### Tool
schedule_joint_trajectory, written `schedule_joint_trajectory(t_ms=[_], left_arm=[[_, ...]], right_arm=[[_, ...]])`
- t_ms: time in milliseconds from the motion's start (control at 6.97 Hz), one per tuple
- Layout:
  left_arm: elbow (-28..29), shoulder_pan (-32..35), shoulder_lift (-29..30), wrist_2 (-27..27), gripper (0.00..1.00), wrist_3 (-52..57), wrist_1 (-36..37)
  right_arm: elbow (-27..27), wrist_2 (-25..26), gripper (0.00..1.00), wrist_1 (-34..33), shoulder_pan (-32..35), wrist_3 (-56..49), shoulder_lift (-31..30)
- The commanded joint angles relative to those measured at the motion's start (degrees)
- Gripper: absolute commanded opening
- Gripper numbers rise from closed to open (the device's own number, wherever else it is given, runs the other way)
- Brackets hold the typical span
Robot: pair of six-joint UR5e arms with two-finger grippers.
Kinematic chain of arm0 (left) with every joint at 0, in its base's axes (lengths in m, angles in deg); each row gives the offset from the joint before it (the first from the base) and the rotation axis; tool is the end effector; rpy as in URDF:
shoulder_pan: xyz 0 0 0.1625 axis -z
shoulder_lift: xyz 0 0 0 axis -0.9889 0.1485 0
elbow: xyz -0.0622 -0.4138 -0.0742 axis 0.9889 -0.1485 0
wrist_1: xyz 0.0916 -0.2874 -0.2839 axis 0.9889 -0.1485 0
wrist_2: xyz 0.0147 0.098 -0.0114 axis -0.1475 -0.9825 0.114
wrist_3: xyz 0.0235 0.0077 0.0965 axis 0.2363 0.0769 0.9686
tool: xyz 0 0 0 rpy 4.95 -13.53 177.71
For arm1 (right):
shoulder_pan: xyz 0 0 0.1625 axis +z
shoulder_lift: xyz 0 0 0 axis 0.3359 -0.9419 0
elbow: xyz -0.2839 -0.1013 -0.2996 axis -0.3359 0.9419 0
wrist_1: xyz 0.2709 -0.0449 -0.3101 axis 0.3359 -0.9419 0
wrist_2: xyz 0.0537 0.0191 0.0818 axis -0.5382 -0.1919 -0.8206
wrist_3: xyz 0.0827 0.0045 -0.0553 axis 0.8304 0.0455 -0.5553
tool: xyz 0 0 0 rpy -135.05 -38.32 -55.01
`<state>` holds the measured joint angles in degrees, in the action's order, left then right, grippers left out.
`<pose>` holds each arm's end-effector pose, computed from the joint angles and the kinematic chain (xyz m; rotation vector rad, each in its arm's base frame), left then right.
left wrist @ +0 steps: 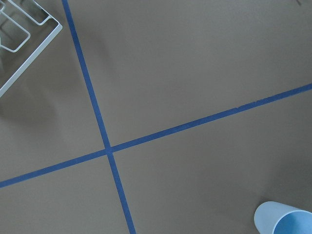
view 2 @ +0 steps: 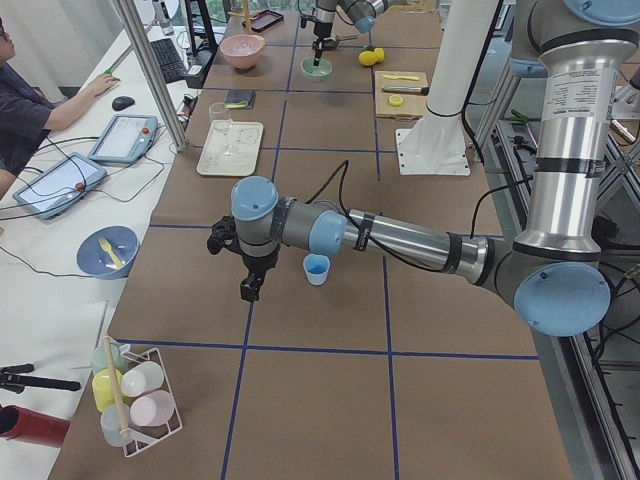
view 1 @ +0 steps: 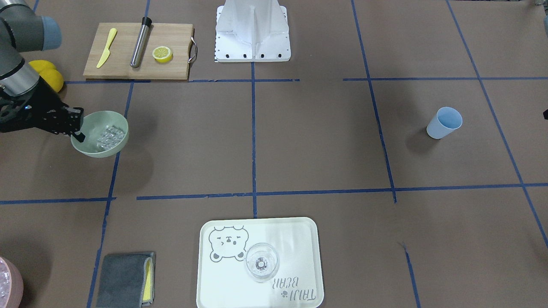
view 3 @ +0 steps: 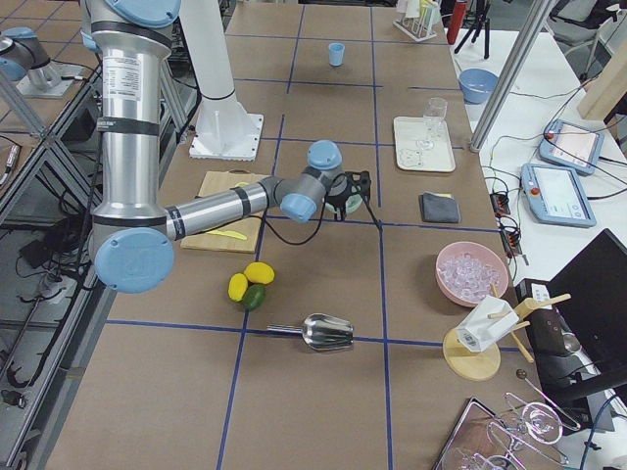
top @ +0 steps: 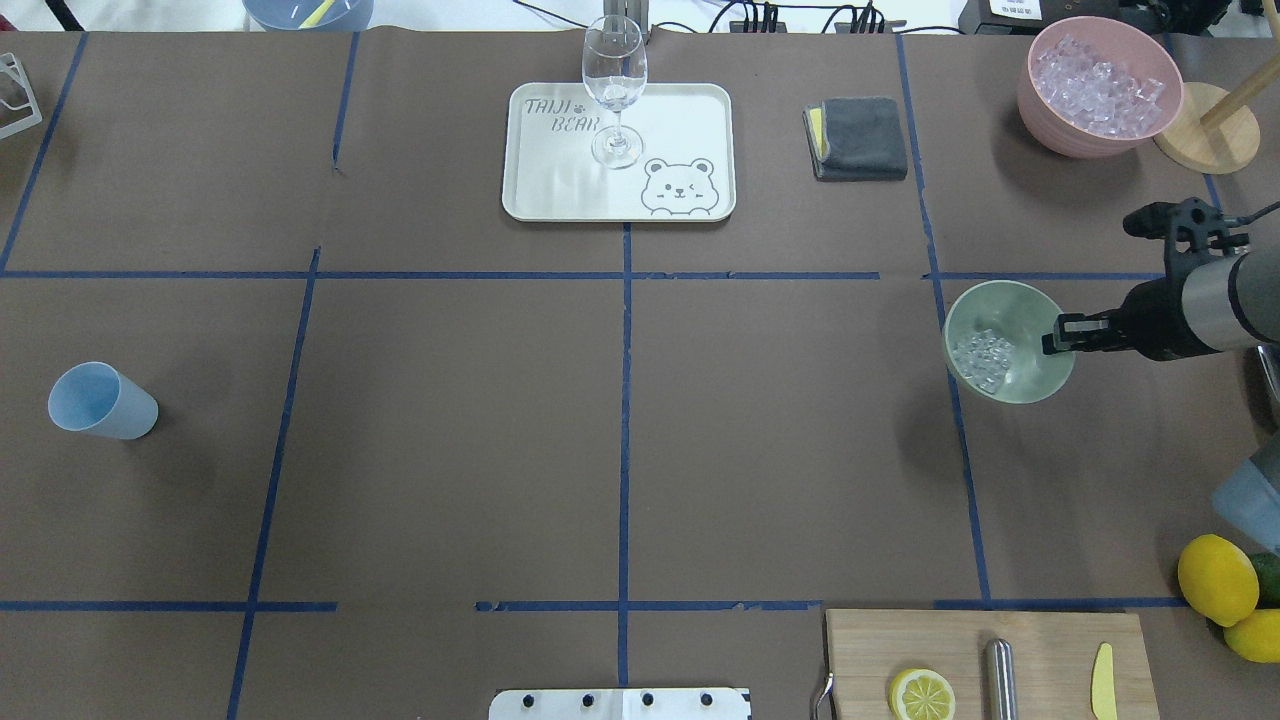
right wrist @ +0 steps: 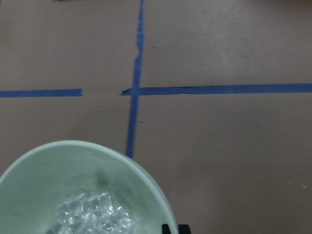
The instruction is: Pour ice into bowl
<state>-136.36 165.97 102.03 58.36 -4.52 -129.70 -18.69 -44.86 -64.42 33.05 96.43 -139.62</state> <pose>-0.0128 -0.5160 0.5478 0.2254 0.7967 0.2420 -0.2280 -0.4340 0.5183 0.1973 -0.9664 0.0875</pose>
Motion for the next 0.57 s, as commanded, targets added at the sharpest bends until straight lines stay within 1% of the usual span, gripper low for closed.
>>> schedule_joint_trajectory(t_ms=[0, 144, 431], left_arm=[[0.1, 0.04, -0.22, 0.27, 1.0, 0.02, -0.27], [0.1, 0.04, -0.3, 0.27, 1.0, 0.02, -0.36], [0.1, 0.04, -0.3, 0.27, 1.0, 0.11, -0.36]], right_arm=[[7.65, -6.38, 0.0, 4.75, 6.35, -1.47, -1.7], [8.62, -7.28, 0.0, 5.01, 7.77, -4.79, -3.71], [10.55, -7.2, 0.0, 4.4, 7.61, -5.79, -3.99]])
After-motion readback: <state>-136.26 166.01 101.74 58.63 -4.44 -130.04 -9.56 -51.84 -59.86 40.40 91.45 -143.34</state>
